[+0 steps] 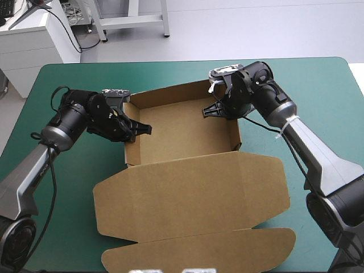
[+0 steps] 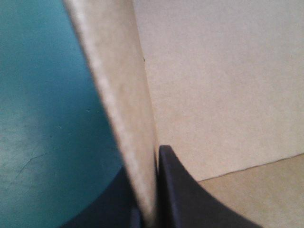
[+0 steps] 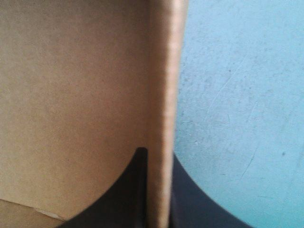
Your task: Fold the box
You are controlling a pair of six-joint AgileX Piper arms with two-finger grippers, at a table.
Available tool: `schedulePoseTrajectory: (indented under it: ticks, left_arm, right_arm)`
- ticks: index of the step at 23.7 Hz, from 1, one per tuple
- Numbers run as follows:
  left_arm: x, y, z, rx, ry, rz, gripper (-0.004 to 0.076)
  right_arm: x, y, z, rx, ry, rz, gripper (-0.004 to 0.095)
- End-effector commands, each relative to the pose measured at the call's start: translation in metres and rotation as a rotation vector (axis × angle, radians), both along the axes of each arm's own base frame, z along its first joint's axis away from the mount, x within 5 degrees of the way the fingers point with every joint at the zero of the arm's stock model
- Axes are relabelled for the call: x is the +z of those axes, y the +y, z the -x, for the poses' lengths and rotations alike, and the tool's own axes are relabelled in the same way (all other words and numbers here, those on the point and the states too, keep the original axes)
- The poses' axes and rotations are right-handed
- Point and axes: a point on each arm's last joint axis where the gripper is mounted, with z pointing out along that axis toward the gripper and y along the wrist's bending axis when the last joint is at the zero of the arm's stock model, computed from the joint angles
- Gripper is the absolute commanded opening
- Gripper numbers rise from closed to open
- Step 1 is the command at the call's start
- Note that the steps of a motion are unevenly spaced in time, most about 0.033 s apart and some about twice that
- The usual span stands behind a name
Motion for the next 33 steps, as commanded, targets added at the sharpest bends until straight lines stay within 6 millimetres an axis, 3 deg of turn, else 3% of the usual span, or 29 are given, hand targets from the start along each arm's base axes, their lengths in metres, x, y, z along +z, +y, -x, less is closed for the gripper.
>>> schedulePoseTrajectory:
  ticks: [1, 6, 15, 20, 29, 33]
  left_arm:
    - [0.011, -0.019, -0.001, -0.051, -0.068, 0.074, -0.0008]
    - [-0.007, -0.025, -0.009, -0.056, -0.018, 0.059, -0.0008]
    - [-0.024, -0.028, -0.019, -0.056, 0.011, 0.031, -0.0008]
    - [-0.043, -0.031, -0.027, -0.059, 0.055, 0.011, -0.0008]
    - [-0.045, -0.031, -0.028, -0.086, 0.053, 0.003, -0.0003]
    - [-0.045, -0.032, -0.028, -0.112, 0.045, -0.001, 0.0061]
  right_arm:
    - [0.029, 0.007, 0.018, 0.063, -0.039, -0.105, -0.0017]
    - [0.011, 0.011, 0.010, 0.031, 0.014, -0.088, -0.0018]
    - [-0.069, 0.025, -0.004, -0.012, 0.242, -0.050, -0.0019]
    - [-0.070, 0.025, -0.007, -0.012, 0.214, -0.046, -0.0019]
    - [-0.076, 0.028, -0.011, 0.026, 0.207, -0.035, -0.0010]
    - [-0.076, 0.027, -0.011, 0.017, 0.207, -0.035, 0.0113]
